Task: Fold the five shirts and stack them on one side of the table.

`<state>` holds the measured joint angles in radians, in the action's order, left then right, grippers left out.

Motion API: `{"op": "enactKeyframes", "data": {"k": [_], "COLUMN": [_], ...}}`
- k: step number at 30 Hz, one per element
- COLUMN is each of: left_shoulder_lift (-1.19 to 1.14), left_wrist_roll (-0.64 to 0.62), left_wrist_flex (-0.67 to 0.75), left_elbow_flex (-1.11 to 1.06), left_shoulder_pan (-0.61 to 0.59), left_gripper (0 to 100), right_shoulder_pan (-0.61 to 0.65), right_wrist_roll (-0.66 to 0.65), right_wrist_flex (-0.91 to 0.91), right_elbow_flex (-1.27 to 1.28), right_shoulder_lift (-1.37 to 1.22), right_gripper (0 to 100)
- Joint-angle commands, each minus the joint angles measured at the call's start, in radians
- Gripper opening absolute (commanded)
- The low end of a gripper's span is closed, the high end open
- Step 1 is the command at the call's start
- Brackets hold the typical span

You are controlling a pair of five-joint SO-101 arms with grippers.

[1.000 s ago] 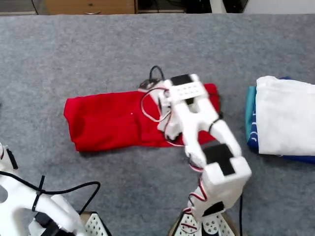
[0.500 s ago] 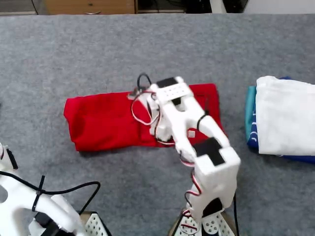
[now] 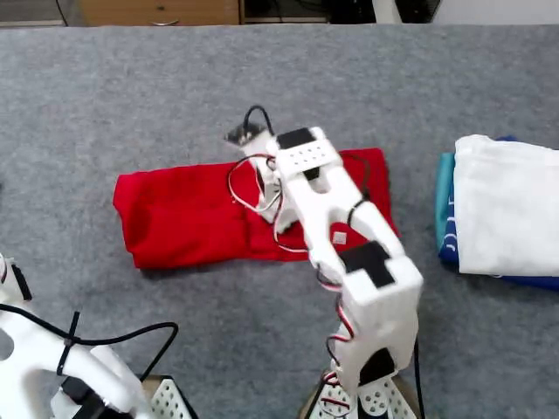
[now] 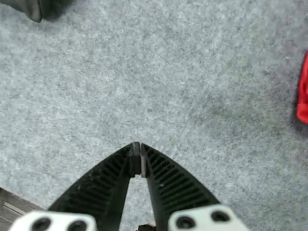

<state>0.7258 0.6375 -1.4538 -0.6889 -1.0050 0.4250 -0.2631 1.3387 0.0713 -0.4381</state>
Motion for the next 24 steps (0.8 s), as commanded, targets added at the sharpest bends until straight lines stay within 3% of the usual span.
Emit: {"op": "enactKeyframes", "data": {"k": [1, 15, 21, 24], "left_shoulder_lift": [0.021, 0.021, 0.021, 0.021], "left_wrist_roll": [0.003, 0.003, -0.025, -0.084], "left_wrist_flex": [-0.008, -0.008, -0.026, -0.095], "left_elbow_flex": [0.037, 0.044, 0.127, 0.215], "left_shoulder_pan": [0.0, 0.003, 0.04, 0.123], "left_gripper": [2, 2, 2, 2], "right_shoulder_pan": [0.035, 0.117, 0.038, -0.01], "right_wrist_roll": [0.003, 0.005, -0.003, -0.003], "right_wrist_flex": [0.032, 0.144, 0.226, 0.258], "right_elbow_flex": [-0.035, -0.031, -0.097, -0.12], "right_shoulder_lift": [-0.036, 0.068, 0.234, 0.358], "right_gripper": [0.2, 0.2, 0.2, 0.2]}}
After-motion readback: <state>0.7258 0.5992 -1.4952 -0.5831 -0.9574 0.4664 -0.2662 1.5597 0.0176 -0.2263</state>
